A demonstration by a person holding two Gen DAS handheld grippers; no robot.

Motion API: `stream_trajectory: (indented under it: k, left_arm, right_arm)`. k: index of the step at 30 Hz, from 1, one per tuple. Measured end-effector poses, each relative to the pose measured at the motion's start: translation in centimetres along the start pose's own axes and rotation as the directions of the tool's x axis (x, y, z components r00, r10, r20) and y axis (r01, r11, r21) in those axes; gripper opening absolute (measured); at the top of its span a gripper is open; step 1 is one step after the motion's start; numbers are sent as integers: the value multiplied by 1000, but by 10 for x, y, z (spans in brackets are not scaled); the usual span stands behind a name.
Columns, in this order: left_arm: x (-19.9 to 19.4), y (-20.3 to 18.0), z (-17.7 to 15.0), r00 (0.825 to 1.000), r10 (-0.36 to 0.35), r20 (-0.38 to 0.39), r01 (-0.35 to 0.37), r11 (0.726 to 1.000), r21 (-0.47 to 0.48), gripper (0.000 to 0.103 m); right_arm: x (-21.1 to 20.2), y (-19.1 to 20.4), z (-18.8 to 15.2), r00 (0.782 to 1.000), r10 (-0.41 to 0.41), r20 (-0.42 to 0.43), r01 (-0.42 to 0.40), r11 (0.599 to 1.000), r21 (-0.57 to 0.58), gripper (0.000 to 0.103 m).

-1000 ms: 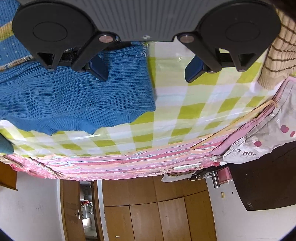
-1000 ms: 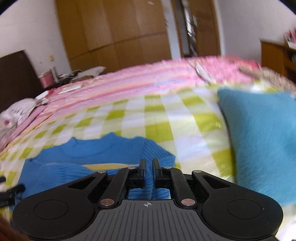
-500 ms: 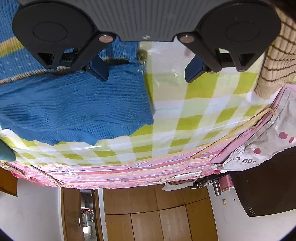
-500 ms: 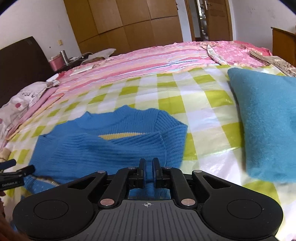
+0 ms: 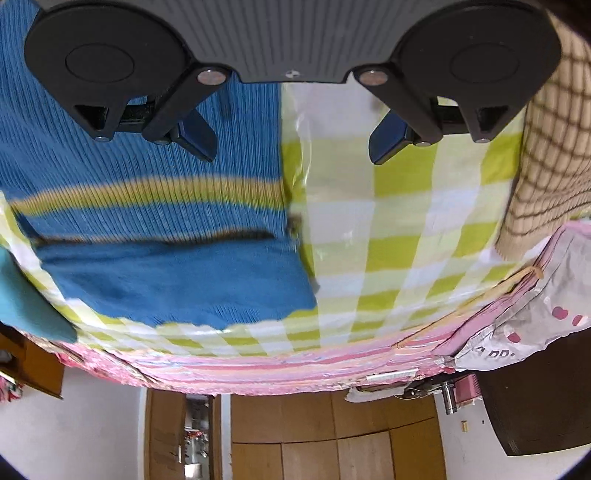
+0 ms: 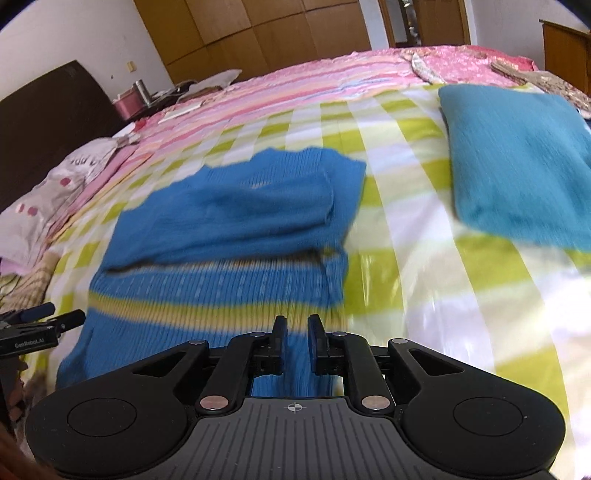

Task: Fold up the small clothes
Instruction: 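Grasp the ribbed sweater hem with the right tool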

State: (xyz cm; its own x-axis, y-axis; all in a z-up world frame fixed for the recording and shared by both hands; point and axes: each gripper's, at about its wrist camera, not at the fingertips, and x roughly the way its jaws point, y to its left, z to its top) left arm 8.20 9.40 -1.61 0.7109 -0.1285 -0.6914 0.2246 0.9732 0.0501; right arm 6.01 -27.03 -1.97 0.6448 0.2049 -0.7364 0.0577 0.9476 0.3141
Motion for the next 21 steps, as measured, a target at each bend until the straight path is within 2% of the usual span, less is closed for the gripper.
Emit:
stream_trajectory:
  k: [4, 12, 15, 21]
  left_arm:
    - [-21, 3, -20, 999, -44, -24, 44, 999, -13, 94]
    - [-45, 1, -59, 991, -85, -100, 86, 996, 0, 80]
    - [-45, 0, -66, 988, -98, -117, 98, 995, -9, 74]
    - [-49, 0, -68, 988, -100, -115, 99, 995, -9, 73]
  right_arm:
    - [-19, 0, -22, 999, 8, -34, -8, 1000, -11, 22]
    - [-42, -5, -59, 995, 19, -99, -17, 1000, 24, 27]
    - [-51, -7, -69, 994, 32, -108, -27, 998, 50, 31]
    - [-57, -4, -83, 989, 20, -148, -13, 999, 53, 34]
